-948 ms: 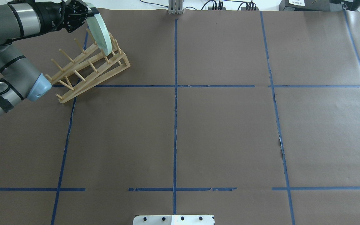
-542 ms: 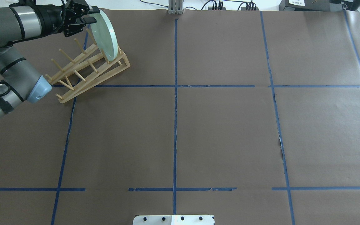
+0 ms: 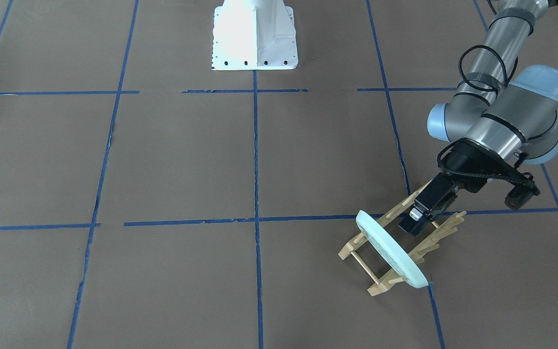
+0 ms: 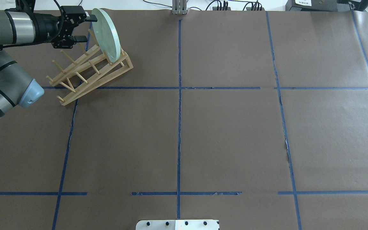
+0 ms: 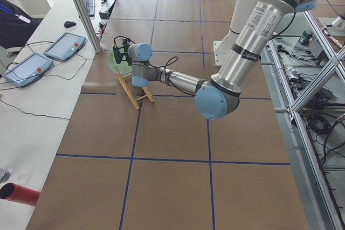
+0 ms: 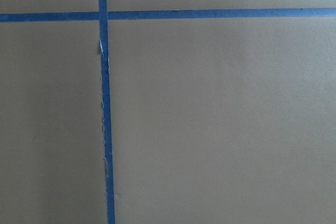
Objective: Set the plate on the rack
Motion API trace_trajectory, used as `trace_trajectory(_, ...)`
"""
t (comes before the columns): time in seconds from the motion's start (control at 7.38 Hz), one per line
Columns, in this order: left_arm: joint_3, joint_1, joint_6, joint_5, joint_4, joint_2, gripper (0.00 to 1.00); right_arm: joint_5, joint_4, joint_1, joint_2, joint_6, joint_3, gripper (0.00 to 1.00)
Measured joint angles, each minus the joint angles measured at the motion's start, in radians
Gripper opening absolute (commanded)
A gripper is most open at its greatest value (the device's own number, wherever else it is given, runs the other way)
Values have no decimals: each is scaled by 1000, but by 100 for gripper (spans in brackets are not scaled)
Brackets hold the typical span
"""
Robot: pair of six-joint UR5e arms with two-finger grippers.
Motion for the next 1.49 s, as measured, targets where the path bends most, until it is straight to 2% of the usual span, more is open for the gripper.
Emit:
trace_trajectory(0.27,-166,-19,312,-93,418,68,100,0,0,-1,0,0,1,100)
trace_trajectory(0.54,-343,-50,639,-101,941,94,100,0,0,0,0,0,0,100)
trace_trajectory(0.68,-422,-76,807,-99,1145,98,100,0,0,0,0,0,0,100)
trace_trajectory(0.81,-474,-116,991,-99,1275,114,100,0,0,0,0,0,0,100)
trace_trajectory(1.08,-495,-245,1419,-116,1381,210,100,0,0,0,0,0,0,100)
trace_trajectory(1.35,-438,-409,1831,-150,1454,317,100,0,0,0,0,0,-1,100)
trace_trajectory(1.49,-407,-492,1938,-186,1488,357,100,0,0,-1,0,0,-1,100)
